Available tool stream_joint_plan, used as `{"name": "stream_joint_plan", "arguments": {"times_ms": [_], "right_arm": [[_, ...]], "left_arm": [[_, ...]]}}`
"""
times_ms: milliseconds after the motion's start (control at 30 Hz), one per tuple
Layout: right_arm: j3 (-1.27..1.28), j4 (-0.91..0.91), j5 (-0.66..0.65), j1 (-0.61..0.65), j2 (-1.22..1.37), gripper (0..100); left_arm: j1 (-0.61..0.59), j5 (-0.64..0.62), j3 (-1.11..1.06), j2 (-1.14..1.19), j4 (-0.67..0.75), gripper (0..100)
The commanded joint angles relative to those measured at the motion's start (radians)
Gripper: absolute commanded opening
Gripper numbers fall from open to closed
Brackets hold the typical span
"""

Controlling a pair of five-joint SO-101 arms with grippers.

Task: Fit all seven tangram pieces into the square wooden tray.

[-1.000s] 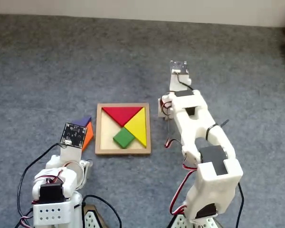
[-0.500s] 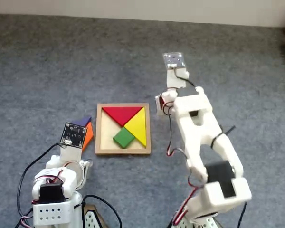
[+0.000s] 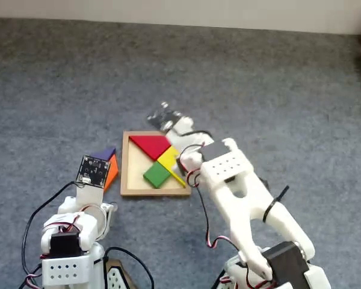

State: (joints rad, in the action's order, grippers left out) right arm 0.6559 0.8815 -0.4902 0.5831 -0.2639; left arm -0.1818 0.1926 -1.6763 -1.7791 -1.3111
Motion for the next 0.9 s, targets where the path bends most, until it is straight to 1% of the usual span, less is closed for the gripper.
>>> {"name": "stream_joint_plan", "arguments": {"times_ms": [0,100,200,267,400,600,867], "right_arm": [[-0.004,0.001,-0.037,0.081,-0.033,7.0],[-0.004,-0.001,-0.037,0.122,0.004,7.0],[0.002,-0.059,-0.037,0.151,0.048,7.0],[0.004,-0.096,-0.038,0.156,0.081,7.3],[-0.004,-0.101,-0.038,0.156,0.125,7.7],[0.001,-0.097,-0.038,0.156,0.127,20.5],[-0.005,-0.027,-0.038,0.151,0.127,21.7]], "left_arm": [[-0.005,-0.006,-0.019,-0.042,-0.006,21],[-0.005,-0.006,-0.019,-0.042,-0.006,21],[-0.005,-0.006,-0.019,-0.042,-0.006,21],[-0.005,-0.006,-0.019,-0.042,-0.006,21],[-0.005,-0.006,-0.019,-0.042,-0.006,21],[-0.005,-0.006,-0.019,-0.042,-0.006,21],[-0.005,-0.006,-0.019,-0.042,-0.006,21]]}}
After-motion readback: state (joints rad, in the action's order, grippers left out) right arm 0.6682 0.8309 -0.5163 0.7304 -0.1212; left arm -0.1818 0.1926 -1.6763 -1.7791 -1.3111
